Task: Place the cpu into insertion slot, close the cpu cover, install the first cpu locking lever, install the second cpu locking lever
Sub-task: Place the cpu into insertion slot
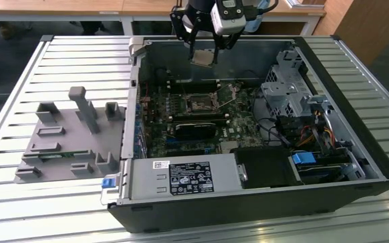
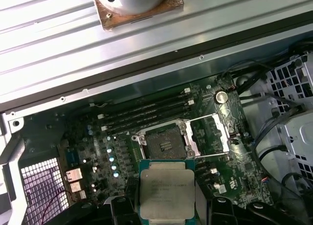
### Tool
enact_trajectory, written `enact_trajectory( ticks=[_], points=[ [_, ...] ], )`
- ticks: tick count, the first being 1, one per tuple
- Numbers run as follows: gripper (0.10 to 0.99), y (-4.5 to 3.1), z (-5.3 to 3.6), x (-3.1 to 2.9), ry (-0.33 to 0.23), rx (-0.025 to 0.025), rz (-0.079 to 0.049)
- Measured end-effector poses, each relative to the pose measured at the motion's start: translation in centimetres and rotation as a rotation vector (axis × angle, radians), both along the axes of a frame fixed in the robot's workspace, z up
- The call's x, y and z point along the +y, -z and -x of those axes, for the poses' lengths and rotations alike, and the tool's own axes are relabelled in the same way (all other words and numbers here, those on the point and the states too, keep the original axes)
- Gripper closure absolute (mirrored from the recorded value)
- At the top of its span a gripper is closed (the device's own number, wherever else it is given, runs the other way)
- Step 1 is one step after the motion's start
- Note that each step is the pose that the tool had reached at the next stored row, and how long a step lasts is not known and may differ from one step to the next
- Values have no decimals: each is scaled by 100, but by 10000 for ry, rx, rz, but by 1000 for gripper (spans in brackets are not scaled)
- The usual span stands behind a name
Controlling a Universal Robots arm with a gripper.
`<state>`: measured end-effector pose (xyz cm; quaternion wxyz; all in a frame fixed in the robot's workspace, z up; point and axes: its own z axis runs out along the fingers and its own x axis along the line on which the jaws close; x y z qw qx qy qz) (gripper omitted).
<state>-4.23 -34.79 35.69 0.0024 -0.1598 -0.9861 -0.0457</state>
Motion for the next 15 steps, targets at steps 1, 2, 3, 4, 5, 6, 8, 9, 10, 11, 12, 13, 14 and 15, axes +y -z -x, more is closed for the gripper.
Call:
enact_trajectory(
  ticks=[1, 2, 3, 4, 5, 6, 8, 9, 10, 11, 12, 13, 14, 15],
  points=[
    [545, 2, 1, 0, 33, 0, 0],
    [545, 3, 3, 0, 70, 0, 0],
    [545, 5, 5, 0, 108, 0, 0],
    [545, 7, 6, 0, 143, -1, -1],
    [545, 8, 7, 0, 178, 0, 0],
    [545, 9, 9, 0, 214, 0, 0],
    [545, 12, 11, 0, 285, 0, 0],
    [545, 14, 12, 0, 320, 0, 0],
    [545, 15, 14, 0, 355, 0, 0],
    [545, 17, 15, 0, 390, 0, 0],
    [545, 19, 16, 0, 428, 0, 0],
    [545, 21, 18, 0, 463, 0, 0],
    [545, 22, 19, 0, 498, 0, 0],
    [545, 24, 20, 0, 533, 0, 0]
  ],
)
